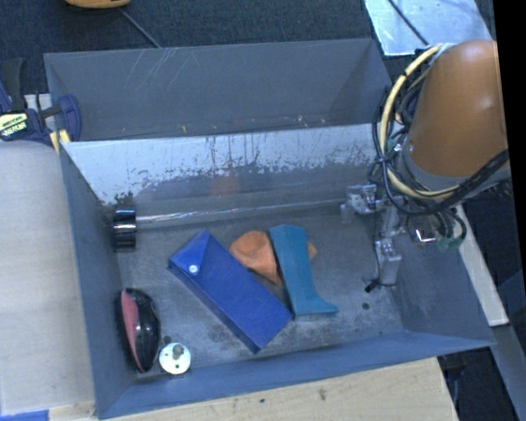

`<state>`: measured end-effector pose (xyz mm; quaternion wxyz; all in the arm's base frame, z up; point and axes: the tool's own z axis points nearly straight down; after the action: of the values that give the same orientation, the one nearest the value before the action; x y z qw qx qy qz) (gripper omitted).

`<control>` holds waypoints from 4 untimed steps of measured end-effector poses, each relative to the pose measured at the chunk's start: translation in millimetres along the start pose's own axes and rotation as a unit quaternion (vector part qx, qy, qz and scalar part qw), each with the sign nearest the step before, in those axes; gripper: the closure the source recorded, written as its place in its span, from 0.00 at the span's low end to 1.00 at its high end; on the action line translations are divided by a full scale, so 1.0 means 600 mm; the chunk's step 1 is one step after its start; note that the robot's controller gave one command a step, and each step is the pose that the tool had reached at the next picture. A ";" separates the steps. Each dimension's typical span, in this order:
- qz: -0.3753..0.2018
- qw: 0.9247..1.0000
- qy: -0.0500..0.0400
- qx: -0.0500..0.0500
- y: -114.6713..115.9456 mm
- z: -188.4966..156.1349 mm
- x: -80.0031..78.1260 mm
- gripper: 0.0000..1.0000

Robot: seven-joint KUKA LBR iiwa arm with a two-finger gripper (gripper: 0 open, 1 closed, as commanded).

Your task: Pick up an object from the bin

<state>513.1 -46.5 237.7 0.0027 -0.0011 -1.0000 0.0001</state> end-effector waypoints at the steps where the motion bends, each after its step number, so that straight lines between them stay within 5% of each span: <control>1: 0.000 1.000 -0.004 0.000 0.000 -0.008 -0.003 0.00; 2: -0.069 0.998 -0.005 0.000 0.023 0.074 -0.010 0.00; 3: -0.251 0.968 -0.005 0.001 0.084 0.118 -0.051 0.00; 4: -0.233 0.972 -0.004 0.000 0.092 0.139 0.004 0.00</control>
Offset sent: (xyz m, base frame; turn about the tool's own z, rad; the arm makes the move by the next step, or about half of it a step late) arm 0.0145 0.0494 -0.1677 -0.4753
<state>510.5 8.9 154.4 -0.0015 0.2320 -0.9727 -0.0001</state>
